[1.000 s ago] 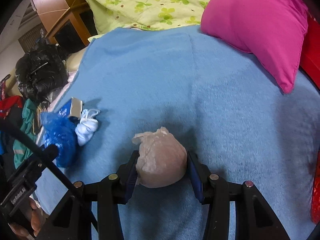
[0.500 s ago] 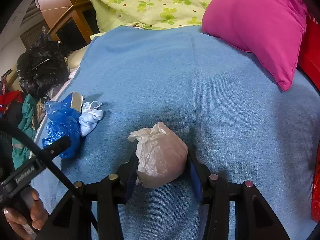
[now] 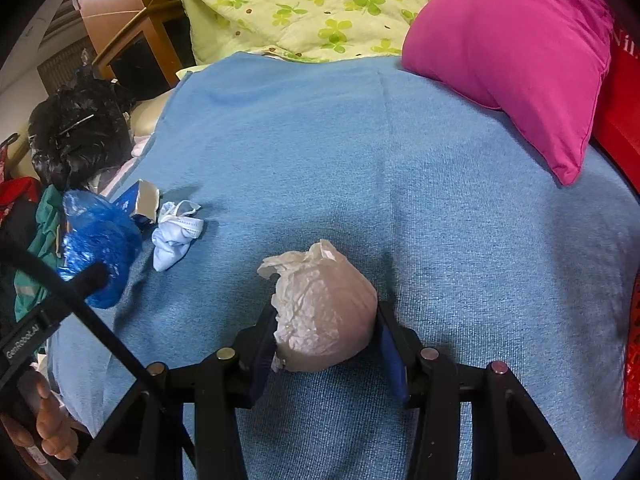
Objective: Collect trash
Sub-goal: 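Grasp the blue plastic bag with the left tool, then lift and adjust the blue bag in the left tool while the right tool holds the tissue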
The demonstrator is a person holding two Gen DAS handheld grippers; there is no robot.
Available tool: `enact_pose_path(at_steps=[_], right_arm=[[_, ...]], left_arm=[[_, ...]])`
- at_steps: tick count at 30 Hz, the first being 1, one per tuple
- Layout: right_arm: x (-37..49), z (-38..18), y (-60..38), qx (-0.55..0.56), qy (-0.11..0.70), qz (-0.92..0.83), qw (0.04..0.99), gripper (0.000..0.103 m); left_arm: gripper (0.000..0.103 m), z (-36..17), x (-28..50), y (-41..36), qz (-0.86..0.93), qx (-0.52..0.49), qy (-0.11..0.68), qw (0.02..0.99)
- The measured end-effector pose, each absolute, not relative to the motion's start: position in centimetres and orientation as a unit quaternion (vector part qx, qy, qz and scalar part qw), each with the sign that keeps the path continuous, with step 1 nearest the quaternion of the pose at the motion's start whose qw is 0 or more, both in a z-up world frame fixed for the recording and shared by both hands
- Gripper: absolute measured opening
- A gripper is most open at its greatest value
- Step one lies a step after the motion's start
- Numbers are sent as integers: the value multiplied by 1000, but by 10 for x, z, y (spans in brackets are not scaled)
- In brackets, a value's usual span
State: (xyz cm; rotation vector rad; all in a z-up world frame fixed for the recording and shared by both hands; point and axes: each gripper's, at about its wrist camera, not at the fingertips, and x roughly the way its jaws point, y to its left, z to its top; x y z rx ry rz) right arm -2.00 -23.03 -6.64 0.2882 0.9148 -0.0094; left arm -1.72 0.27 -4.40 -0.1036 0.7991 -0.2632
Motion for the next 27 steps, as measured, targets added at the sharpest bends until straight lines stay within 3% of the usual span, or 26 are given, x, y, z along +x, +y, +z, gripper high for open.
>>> enact_pose_path(at_steps=[20, 22, 27], right_arm=[[-23, -59, -213, 127, 449, 15, 884, 53], [-23, -60, -213, 131, 453, 20, 882, 60], [-22, -59, -211, 135, 458, 31, 878, 66]], left_arm=[[57, -32, -34, -2, -133, 1, 348, 928], [57, -32, -34, -3, -133, 2, 348, 928], [57, -33, -32, 0, -131, 3, 352, 927]])
